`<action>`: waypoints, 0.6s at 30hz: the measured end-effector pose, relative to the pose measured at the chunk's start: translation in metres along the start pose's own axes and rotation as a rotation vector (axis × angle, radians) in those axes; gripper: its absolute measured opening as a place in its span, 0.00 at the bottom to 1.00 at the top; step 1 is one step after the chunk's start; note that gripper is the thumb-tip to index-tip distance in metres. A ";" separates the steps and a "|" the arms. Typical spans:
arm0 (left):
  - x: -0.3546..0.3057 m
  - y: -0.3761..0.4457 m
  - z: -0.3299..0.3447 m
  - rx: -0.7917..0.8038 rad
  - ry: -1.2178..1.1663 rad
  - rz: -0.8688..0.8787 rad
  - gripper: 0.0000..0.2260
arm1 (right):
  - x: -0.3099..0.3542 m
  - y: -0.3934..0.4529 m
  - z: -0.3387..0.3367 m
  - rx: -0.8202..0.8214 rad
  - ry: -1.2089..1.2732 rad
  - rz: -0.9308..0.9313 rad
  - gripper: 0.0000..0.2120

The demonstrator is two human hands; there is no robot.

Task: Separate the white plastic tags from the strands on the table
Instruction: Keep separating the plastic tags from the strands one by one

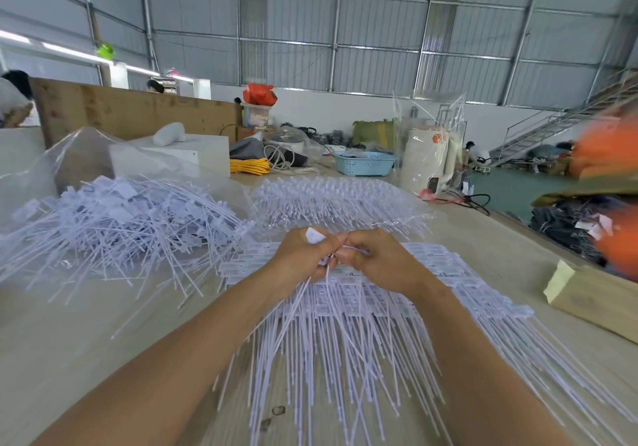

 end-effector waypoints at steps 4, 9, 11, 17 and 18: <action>0.000 -0.001 0.003 0.050 0.009 -0.034 0.12 | 0.003 -0.003 -0.002 0.007 0.046 0.016 0.07; 0.002 -0.008 0.010 0.223 -0.011 -0.140 0.11 | -0.011 -0.006 -0.012 0.062 -0.134 0.136 0.10; -0.004 -0.009 0.009 0.262 -0.088 -0.142 0.11 | -0.016 -0.006 -0.024 -0.027 -0.100 0.138 0.15; -0.059 0.018 -0.052 -0.096 -0.679 0.080 0.12 | -0.012 -0.003 -0.033 -0.237 -0.120 0.058 0.26; -0.068 0.021 -0.070 -0.129 -0.752 0.122 0.13 | -0.013 -0.002 -0.031 -0.231 -0.143 0.062 0.26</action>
Point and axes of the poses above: each hand's wrist, its own y-axis towards the middle knuckle, its own z-axis out of the palm, x = y × z, the point moved 7 cm from there along y, towards the middle knuckle, and after that the axes turned 11 degrees about z, right-handed, at the moved point
